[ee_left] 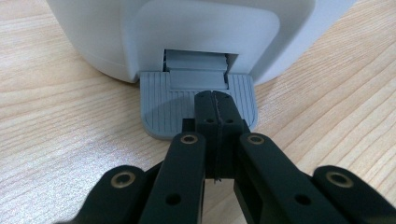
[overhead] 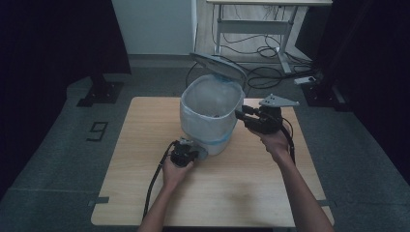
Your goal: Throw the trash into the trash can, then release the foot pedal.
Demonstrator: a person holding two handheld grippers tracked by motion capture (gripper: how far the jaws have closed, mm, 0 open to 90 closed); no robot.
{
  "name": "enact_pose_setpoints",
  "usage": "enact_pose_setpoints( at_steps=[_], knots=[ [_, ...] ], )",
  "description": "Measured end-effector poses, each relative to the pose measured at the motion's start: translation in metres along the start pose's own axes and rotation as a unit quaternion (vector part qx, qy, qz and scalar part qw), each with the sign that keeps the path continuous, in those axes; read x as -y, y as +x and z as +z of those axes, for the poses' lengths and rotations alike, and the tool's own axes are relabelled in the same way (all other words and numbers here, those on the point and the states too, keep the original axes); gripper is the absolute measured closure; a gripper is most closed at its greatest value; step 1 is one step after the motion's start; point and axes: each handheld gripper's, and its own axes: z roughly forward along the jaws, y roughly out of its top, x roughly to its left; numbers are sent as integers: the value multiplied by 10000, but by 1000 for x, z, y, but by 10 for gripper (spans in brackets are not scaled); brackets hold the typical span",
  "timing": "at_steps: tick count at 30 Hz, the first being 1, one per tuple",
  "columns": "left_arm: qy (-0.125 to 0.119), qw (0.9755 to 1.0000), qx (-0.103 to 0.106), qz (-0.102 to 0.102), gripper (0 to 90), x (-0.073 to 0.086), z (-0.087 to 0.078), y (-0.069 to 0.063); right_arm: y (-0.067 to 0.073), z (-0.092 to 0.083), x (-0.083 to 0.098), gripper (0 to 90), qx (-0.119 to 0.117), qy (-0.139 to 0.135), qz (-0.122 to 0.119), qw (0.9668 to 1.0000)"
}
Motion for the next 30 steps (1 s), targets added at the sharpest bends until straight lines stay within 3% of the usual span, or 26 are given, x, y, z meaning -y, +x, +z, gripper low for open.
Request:
enact_pose_setpoints(
  at_steps=[11, 14, 18, 20, 22, 25, 30],
  knots=[
    [2, 9999, 48, -95, 900, -1, -1, 1, -2, -10, 10, 604, 8, -54, 4, 10000],
    [-19, 9996, 182, -216, 811, -1, -2, -1, -4, -14, 13, 604, 14, -59, 11, 10000],
    [-174, 9997, -62, -182, 664, -1, -8, -4, -5, -18, 17, 604, 34, -87, 31, 10000],
    [-327, 9990, -209, -243, 514, -1, -13, -5, -6, -22, 22, 604, 72, -113, 44, 9999],
    [-363, 9988, -225, -240, 452, -1, -16, -6, -7, -23, 25, 604, 80, -161, 55, 9998],
    [-306, 9991, -134, -264, 409, 0, -18, -5, -8, -24, 28, 603, 69, -182, 60, 9998],
    [-522, 9984, -110, -201, 375, 6, -27, -8, -10, -29, 41, 597, 57, -208, 65, 9997]
  ],
)
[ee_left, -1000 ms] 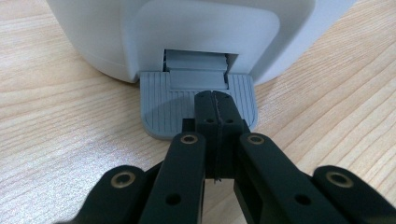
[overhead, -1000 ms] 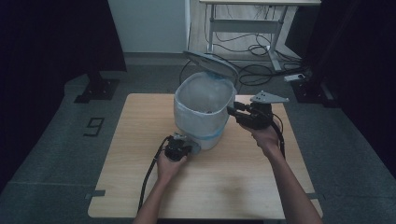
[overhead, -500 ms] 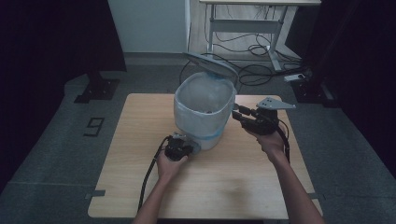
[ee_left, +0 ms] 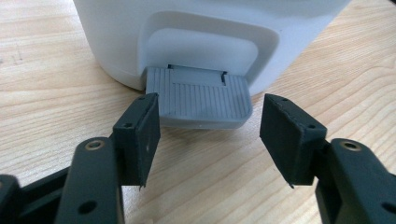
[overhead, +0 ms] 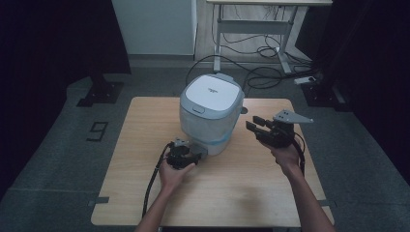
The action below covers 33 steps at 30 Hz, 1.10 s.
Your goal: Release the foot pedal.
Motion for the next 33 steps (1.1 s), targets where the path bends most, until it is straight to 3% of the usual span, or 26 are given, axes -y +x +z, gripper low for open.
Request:
enact_pose_setpoints(
  at_steps=[8, 16, 24, 33],
  knots=[
    [-187, 9996, -16, 206, 371, 1, -17, -3, -2, -9, 20, 592, 53, 40, -35, 10000],
    [-141, 9993, 4, 352, 364, 4, -27, -8, -3, -18, 44, 587, 155, 149, -14, 9998],
    [-245, 9987, 61, 436, 366, 12, -39, -12, -9, -26, 67, 586, 217, 251, 92, 9994],
    [-256, 9974, -1, 676, 366, 19, -48, -19, -15, -33, 100, 584, 269, 408, 282, 9984]
  ],
)
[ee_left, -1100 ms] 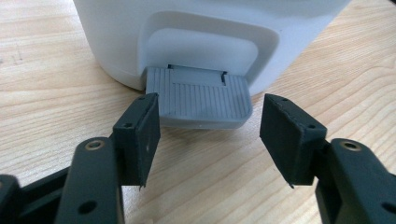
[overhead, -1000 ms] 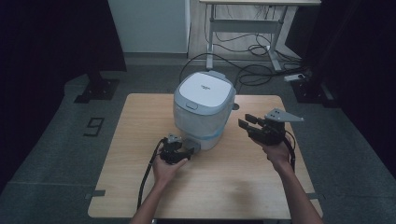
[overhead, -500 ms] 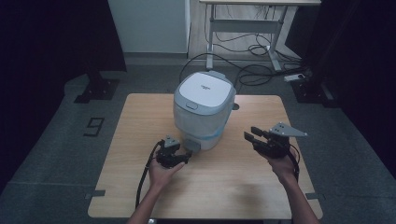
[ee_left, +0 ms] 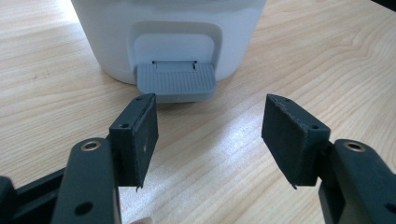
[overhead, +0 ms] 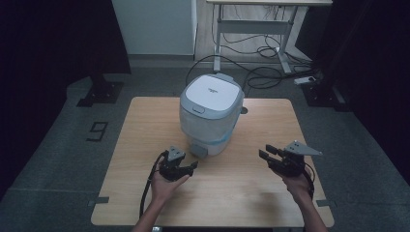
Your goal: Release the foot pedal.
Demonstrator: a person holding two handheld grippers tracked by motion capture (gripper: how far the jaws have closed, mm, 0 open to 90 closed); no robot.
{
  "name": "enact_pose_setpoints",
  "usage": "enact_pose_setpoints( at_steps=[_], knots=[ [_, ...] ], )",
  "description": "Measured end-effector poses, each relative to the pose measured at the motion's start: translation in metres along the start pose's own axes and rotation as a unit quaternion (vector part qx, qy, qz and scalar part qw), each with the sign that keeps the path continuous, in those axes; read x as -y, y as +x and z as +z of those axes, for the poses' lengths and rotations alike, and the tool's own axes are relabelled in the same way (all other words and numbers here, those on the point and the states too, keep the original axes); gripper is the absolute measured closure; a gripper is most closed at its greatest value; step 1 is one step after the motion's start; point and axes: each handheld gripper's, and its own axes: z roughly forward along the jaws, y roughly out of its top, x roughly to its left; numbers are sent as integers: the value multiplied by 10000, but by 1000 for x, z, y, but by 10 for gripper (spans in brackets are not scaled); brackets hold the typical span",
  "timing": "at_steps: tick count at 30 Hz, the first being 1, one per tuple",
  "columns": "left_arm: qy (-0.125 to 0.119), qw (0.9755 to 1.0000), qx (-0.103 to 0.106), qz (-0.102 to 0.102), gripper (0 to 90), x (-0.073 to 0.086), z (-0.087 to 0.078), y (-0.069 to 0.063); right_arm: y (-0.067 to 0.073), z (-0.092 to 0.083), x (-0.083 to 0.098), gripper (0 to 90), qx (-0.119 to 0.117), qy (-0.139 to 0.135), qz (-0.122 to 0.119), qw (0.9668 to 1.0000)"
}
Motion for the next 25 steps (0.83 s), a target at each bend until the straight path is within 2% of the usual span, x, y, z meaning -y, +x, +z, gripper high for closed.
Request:
enact_pose_setpoints(
  at_steps=[14, 25],
  knots=[
    [95, 9999, 123, -31, 362, 17, -8, -5, -8, 1, 47, 575, 24, 334, 217, 9992],
    [145, 9998, 117, -89, 360, 25, -6, -1, -6, 8, 55, 527, 39, 461, 220, 9987]
  ],
)
